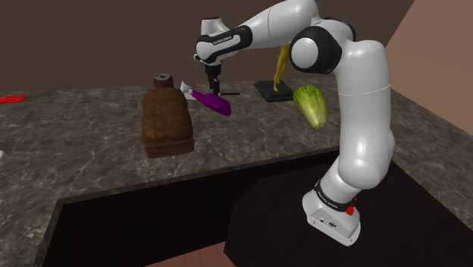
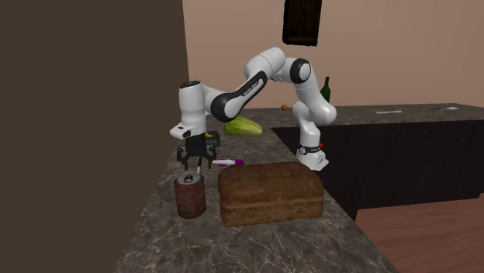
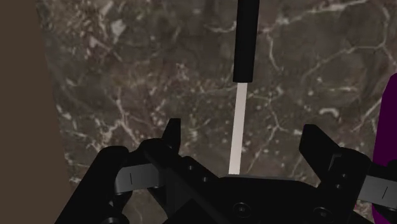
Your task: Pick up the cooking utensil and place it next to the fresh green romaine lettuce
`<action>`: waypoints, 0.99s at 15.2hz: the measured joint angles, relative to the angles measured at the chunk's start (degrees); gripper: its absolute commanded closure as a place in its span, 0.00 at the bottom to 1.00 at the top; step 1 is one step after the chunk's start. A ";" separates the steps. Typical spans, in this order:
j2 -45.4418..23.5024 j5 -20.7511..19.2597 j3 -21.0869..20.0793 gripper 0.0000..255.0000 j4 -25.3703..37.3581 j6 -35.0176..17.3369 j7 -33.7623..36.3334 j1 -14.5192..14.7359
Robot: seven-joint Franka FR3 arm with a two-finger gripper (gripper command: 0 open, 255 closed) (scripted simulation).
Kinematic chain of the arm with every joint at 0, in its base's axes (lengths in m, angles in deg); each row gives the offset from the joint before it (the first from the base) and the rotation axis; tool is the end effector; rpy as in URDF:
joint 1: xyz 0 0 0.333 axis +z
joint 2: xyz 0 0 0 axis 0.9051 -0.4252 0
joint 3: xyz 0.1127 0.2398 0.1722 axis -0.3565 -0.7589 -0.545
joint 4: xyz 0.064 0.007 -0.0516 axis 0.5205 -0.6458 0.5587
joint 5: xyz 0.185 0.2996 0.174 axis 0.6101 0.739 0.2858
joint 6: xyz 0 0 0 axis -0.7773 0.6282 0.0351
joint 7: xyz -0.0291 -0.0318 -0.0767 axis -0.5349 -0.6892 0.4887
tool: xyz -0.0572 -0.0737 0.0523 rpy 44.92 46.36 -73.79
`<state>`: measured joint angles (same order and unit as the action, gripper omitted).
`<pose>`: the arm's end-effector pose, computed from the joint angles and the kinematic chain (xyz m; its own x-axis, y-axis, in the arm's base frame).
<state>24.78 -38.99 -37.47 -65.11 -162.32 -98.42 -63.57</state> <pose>0.6995 -0.0303 0.3388 0.4943 0.8667 -0.0665 0.8687 -0.4954 0.0004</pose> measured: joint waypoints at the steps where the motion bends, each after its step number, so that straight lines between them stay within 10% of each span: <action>1: 0.00 0.00 0.00 0.00 -0.01 -0.02 0.00 0.00; 2: -0.01 0.00 0.00 0.00 -0.01 -0.03 0.00 0.00; 3: -0.01 0.00 0.00 1.00 -0.01 -0.03 0.00 0.00; 15: 0.24 0.00 0.01 1.00 0.56 0.79 -0.05 -0.01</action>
<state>25.02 -38.99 -37.46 -64.56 -161.53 -98.47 -63.58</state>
